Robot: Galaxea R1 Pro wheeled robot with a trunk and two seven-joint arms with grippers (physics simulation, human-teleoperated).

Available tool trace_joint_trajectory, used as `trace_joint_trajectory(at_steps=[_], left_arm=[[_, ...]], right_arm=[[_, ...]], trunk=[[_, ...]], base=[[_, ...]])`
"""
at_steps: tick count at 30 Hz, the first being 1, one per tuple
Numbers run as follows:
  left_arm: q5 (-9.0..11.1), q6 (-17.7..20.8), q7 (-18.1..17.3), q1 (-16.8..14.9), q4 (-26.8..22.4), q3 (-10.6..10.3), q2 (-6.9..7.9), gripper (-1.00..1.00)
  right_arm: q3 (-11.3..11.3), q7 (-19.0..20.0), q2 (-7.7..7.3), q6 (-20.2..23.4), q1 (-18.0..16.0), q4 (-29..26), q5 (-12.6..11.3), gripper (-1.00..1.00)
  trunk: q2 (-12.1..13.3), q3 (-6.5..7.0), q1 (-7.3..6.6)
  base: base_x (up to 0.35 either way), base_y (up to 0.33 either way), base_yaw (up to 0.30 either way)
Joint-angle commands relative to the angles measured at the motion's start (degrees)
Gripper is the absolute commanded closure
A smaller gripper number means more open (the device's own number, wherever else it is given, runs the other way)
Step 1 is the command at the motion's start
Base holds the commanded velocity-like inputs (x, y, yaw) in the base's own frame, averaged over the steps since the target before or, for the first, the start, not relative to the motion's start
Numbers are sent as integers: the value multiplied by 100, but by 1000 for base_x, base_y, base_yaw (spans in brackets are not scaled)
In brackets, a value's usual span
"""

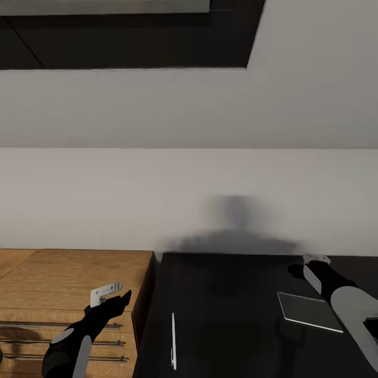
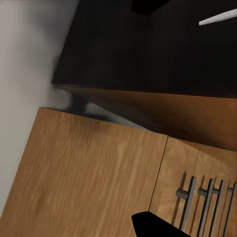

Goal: In the bedroom, organize the workspace by keeping the computer under the desk, ensuring the monitor is on the desk, placing the keyboard on the desk next to the monitor, placing the mouse on the desk next to the keyboard, moving the folder from the swivel chair onto the desk next to the mouse, stacking the notebook on top of the folder with the pen on top of the notebook, and positioning the swivel chair next to the desk.

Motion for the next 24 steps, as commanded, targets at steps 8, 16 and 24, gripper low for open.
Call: trace_joint_trajectory(at_steps=[8,16,24], left_arm=[[34,36,-25,-5,-7,42,0,-100],[35,36,-25,-5,-5,65,3,-100],[35,40,-25,-5,-4,72,4,-100]], right_arm=[[41,-48,-3,26,-2,-303,-67,-100],[43,-50,-3,3,-2,-335,-67,-100],[35,-49,-3,14,-2,-342,-69,-100]], trunk=[[-5,-19,0],[-5,-83,0],[-5,-114,0]], base=[[0,0,0],[0,0,0],[0,0,0]])
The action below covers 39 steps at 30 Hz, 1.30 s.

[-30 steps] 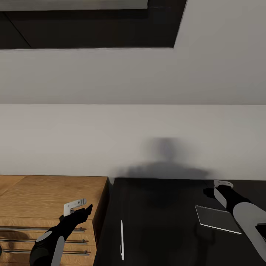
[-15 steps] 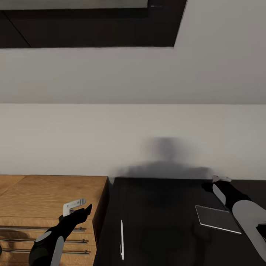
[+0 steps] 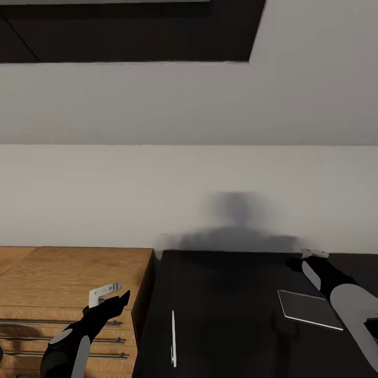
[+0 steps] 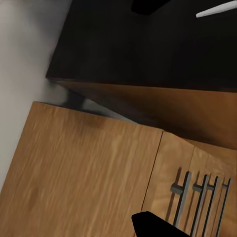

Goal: In the bedroom, organize the workspace by keeping the computer under the desk, ensuring the monitor is on the desk, placing the keyboard on the desk next to the monitor, placing the mouse on the desk next to the keyboard, moving the folder from the swivel chair onto the desk next to the mouse, stacking the notebook on top of the folder with the pen on top of the notebook, and positioning the swivel chair next to the desk.

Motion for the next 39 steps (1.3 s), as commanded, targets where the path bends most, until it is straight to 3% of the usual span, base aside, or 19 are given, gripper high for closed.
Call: trace_joint_trajectory(at_steps=[1,5,6,39], left_arm=[[31,38,-25,-5,-7,20,-3,-100],[31,38,-25,-5,-8,21,0,-100],[38,26,-26,-5,-8,189,1,-100],[39,23,-25,-5,-9,215,1,-100]], right_arm=[[43,-36,-5,35,-2,-15,-63,-100],[-11,-39,-5,44,-2,-15,-64,-100],[-237,-35,2,55,-2,-16,-61,-100],[-237,-35,8,30,-2,-20,-61,-100]], trunk=[[-5,-8,0],[-5,-9,0],[-5,-15,0],[-5,-301,0]], base=[[0,0,0],[0,0,0],[0,0,0],[0,0,0]])
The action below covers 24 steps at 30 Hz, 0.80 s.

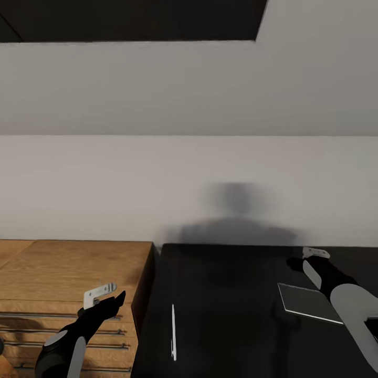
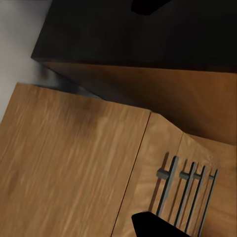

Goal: In the bedroom, organize the workspace by keeping the computer under the desk, ensuring the monitor is on the desk, placing the keyboard on the desk next to the monitor, placing the mouse on the desk next to the keyboard, moving the folder from the swivel chair onto the desk next to the mouse, stacking the notebook on top of the folder with the pen on top of the notebook, and positioning the swivel chair next to the desk.

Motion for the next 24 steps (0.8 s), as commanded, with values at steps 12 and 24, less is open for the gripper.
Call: trace_joint_trajectory(at_steps=[12,24], left_arm=[[31,36,-17,-5,-7,24,-6,-100],[31,36,-3,-5,-6,25,1,-100]], right_arm=[[57,-35,-2,19,-2,-16,-61,-100],[66,-20,-1,-6,-2,-16,-52,-100]], trunk=[[-5,-101,0],[-5,-106,0]], base=[[0,0,0],[0,0,0]])
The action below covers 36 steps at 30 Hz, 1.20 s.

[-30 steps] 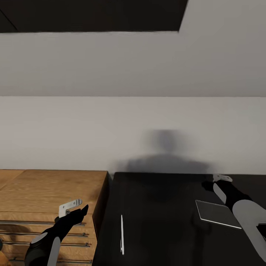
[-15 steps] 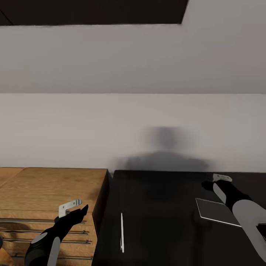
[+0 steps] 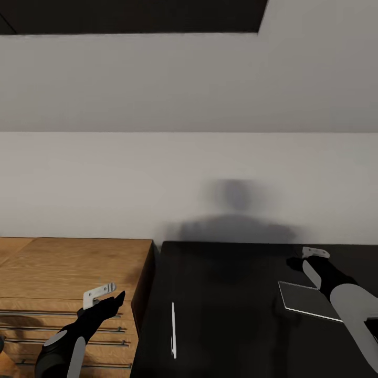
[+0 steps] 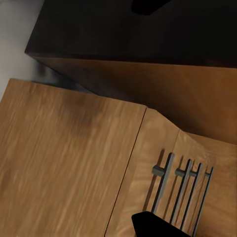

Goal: In the bedroom, organize the workspace by keeping the computer under the desk, ensuring the monitor is on the desk, placing the keyboard on the desk next to the monitor, placing the mouse on the desk next to the keyboard, moving the folder from the swivel chair onto the desk next to the mouse, stacking the notebook on top of the folder with the pen on top of the notebook, and positioning the swivel chair next to the desk.

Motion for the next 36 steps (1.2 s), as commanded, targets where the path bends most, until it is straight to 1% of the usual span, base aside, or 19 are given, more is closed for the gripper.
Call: trace_joint_trajectory(at_steps=[1,11,36], left_arm=[[31,36,-23,-5,-7,16,-6,-100],[31,36,-19,-5,-7,16,-5,-100],[31,28,-19,-5,-7,16,-5,-100]], right_arm=[[49,-37,-5,30,-2,-12,-61,-100],[52,-35,-5,35,-2,-12,-65,-100],[58,-38,1,44,-2,-3,-56,-100]], trunk=[[-4,-7,0],[-4,-7,0],[-1007,-456,549]], base=[[0,0,0],[0,0,0],[0,0,0]])
